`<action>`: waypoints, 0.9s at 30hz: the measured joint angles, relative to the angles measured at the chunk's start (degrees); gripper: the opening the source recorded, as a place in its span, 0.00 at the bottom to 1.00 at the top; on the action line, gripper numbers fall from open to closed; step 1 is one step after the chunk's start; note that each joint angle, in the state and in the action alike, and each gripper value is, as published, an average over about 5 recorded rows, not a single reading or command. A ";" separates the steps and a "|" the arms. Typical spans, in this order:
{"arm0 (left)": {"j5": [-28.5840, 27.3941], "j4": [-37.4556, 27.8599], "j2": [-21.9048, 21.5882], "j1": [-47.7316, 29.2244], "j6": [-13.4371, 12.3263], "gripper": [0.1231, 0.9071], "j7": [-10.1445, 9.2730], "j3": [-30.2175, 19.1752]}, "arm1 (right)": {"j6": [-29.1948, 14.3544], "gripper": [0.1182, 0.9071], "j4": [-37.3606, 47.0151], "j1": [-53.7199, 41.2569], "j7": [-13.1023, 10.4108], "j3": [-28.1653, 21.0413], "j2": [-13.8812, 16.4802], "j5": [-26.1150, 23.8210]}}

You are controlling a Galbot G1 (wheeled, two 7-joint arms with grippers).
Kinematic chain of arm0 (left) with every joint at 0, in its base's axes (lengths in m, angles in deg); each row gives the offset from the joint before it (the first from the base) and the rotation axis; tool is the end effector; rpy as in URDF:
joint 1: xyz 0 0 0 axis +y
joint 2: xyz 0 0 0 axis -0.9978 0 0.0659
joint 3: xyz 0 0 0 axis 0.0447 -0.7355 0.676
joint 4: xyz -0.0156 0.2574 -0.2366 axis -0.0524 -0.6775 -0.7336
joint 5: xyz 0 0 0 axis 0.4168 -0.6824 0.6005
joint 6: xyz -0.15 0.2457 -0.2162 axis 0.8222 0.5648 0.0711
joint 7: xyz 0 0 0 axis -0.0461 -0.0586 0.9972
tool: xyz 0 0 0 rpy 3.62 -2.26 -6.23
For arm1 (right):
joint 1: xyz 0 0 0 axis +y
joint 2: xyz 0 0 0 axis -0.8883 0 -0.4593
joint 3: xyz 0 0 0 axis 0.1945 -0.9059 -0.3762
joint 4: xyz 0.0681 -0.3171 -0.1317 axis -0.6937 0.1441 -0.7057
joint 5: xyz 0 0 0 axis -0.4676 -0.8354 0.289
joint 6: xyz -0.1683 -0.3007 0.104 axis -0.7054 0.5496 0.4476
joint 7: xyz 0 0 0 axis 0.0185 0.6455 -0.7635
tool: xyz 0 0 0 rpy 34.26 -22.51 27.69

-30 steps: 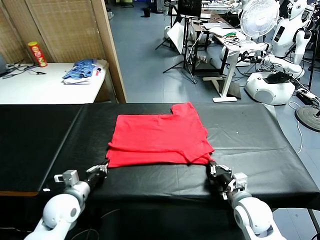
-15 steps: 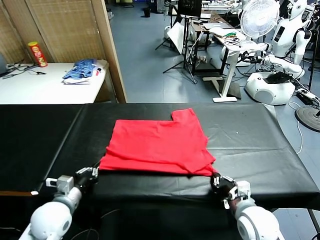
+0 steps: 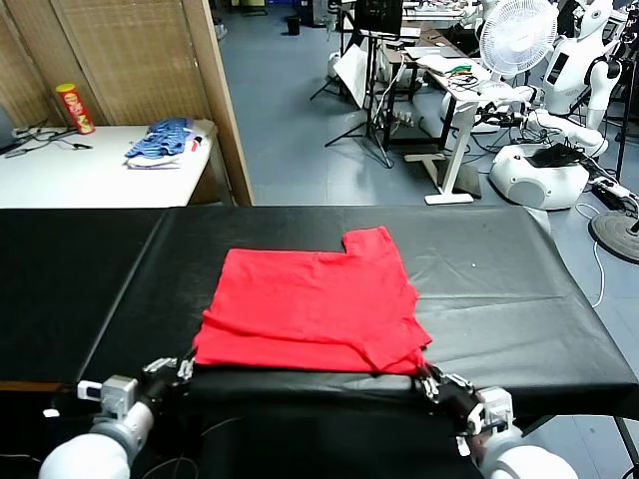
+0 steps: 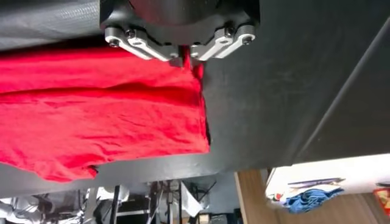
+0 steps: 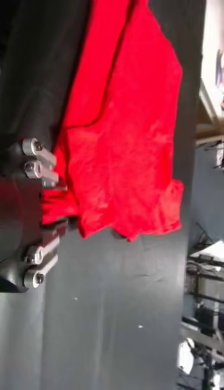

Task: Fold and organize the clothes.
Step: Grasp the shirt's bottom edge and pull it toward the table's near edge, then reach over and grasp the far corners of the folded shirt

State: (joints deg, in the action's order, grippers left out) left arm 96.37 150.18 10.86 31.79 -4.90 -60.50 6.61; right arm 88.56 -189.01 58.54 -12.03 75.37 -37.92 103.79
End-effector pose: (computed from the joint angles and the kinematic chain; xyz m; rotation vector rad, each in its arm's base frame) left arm 0.1802 0.1015 -0.2323 -0.1472 -2.5513 -0.1511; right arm 0.1819 -0.0694 -0.2068 0.3064 -2.6215 0.0503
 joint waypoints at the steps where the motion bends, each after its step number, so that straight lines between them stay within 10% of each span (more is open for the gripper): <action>1: 0.41 0.53 -0.23 -0.16 1.10 0.57 -0.35 0.31 | -0.74 0.84 0.41 -1.15 -0.51 0.50 0.33 0.93; 7: 6.68 1.73 -1.62 -5.41 5.08 0.84 -3.55 1.70 | -3.51 0.86 8.61 -13.47 -3.82 -1.05 1.72 3.25; 27: 11.34 -32.33 4.21 -52.99 8.67 0.86 -2.00 -21.63 | -2.66 0.86 51.26 -56.03 -4.77 -23.47 -4.45 3.37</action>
State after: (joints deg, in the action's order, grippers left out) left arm 107.71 117.85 15.08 -21.21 3.77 -62.50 -15.02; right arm 85.90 -137.75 2.51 -16.79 51.90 -42.37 107.16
